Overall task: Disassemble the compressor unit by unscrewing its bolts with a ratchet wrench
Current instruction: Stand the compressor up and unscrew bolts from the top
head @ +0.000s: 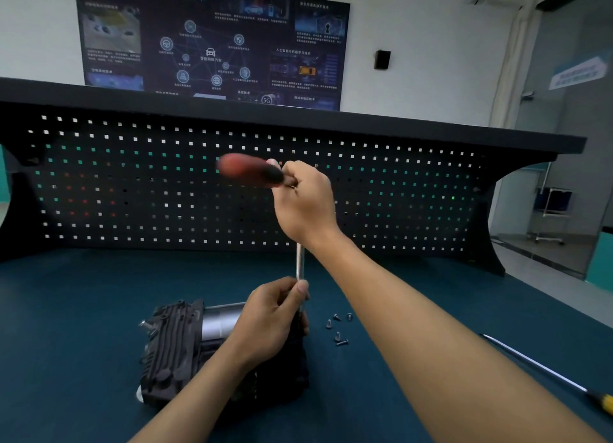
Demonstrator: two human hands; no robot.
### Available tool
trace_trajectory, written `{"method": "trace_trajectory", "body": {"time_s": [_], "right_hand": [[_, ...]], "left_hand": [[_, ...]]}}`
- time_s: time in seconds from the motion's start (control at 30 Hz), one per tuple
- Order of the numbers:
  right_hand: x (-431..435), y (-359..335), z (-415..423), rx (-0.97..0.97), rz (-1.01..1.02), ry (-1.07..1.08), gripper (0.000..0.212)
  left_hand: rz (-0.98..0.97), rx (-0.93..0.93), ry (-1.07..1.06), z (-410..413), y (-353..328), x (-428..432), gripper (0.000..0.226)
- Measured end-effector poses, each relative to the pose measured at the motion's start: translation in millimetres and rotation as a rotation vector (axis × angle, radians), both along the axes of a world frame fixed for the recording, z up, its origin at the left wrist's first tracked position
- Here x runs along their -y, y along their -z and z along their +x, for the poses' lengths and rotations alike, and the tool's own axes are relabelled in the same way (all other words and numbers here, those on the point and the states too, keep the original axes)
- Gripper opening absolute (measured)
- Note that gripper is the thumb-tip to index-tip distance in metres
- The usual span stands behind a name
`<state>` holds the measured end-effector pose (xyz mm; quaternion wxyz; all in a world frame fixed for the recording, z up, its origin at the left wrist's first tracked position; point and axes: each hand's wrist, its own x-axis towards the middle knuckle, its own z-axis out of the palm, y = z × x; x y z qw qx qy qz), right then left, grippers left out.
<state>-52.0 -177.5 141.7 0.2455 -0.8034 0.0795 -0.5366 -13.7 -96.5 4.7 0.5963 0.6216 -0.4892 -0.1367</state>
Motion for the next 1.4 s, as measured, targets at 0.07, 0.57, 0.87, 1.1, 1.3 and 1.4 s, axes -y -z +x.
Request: {"method": "trace_trajectory", "body": {"time_s": [0.07,0.57,0.87,1.1,1.3,1.4], "right_hand": [[-3.1,3.0,-1.4,0.138,0.194,-0.259,0.051],[2.0,-2.7,-16.3,0.269,0.81,-0.931,0.063],[12.6,-3.7,-22.4,0.324,0.936,-0.993,0.064],[7.8,2.0,-9.9,0.299,0.525,-0.436,0.058],[0.0,10.5,-0.5,0.34,0.182,-0.275,0.051],[-1.4,10.7,-1.1,0.29,0.1,-0.157,0.046]], "left_hand": [[-0.005,-0.014,0.019,0.9,0.2,0.1,0.035],[-0.025,0.028,0.113,1.9,0.0,-4.3,0.039],[0.007,0.146,0.024,0.9,-2.8,0.5,0.037],[0.013,0.131,-0.024,-1.8,-5.5,0.4,0.034],[0.019,0.089,-0.026,-2.1,-4.4,0.2,0.034],[0.019,0.091,-0.033,-2.5,-4.2,0.4,0.034]]}}
